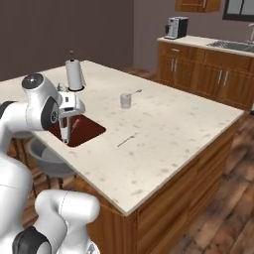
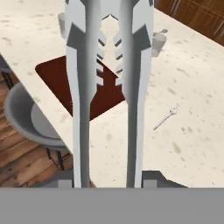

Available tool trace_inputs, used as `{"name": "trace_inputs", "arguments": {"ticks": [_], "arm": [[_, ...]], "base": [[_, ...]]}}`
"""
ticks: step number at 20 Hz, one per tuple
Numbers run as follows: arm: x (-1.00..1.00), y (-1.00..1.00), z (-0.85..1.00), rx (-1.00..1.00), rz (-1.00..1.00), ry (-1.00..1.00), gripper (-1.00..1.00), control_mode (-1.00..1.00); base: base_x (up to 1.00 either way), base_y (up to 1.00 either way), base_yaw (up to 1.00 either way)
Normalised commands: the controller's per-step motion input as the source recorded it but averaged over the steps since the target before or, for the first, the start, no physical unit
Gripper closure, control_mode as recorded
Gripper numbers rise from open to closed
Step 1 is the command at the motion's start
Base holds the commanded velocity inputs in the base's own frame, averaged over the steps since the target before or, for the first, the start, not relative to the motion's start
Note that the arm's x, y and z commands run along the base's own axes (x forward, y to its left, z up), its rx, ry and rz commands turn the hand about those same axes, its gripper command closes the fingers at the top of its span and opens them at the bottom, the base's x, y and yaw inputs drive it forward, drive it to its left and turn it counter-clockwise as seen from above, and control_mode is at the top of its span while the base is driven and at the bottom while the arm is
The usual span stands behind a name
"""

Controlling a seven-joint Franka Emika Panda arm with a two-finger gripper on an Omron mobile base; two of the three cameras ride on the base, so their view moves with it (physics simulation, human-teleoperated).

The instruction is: Take the tongs from the drawer on the right and place them on the dining counter next to the tray containing the kebab skewer.

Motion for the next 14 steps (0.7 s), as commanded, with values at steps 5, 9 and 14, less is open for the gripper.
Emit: {"name": "trace_inputs", "arguments": {"ticks": [5, 9, 14], "arm": [[0.00, 0.00, 0.00, 0.00, 0.00, 0.00, 1.00, 1.00], [0.00, 0.00, 0.00, 0.00, 0.00, 0.00, 1.00, 1.00], [0.00, 0.00, 0.00, 0.00, 0.00, 0.00, 1.00, 1.00]], "base": [[0.23, 0.71, -0.31], [0.12, 0.81, -0.32], [0.04, 0.76, -0.31]]}}
